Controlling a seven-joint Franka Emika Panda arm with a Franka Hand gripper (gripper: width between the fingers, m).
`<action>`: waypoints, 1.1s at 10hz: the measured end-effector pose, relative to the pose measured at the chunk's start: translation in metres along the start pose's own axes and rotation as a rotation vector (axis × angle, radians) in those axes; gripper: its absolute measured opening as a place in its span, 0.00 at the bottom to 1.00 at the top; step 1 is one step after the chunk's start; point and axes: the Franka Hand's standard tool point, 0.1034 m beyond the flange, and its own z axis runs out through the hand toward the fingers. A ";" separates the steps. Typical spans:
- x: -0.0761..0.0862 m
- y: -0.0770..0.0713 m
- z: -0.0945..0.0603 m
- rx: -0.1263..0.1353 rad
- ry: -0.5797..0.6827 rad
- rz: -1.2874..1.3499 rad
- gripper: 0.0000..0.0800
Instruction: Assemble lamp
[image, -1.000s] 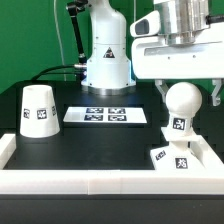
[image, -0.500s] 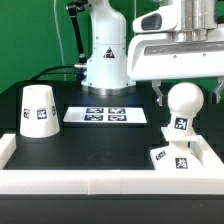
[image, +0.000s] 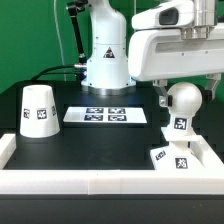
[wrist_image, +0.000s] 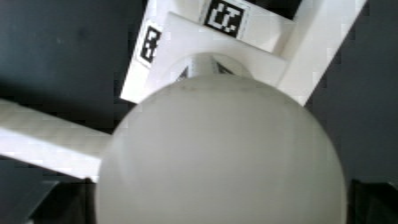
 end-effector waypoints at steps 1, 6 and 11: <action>-0.001 -0.002 0.001 0.001 -0.010 -0.084 0.87; -0.003 0.000 0.001 -0.008 -0.014 -0.440 0.87; -0.003 0.002 0.002 -0.024 -0.026 -0.571 0.86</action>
Offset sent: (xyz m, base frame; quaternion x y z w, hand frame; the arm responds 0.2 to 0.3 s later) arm -0.0061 0.0078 0.0005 -0.0078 0.0053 -0.2446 0.9696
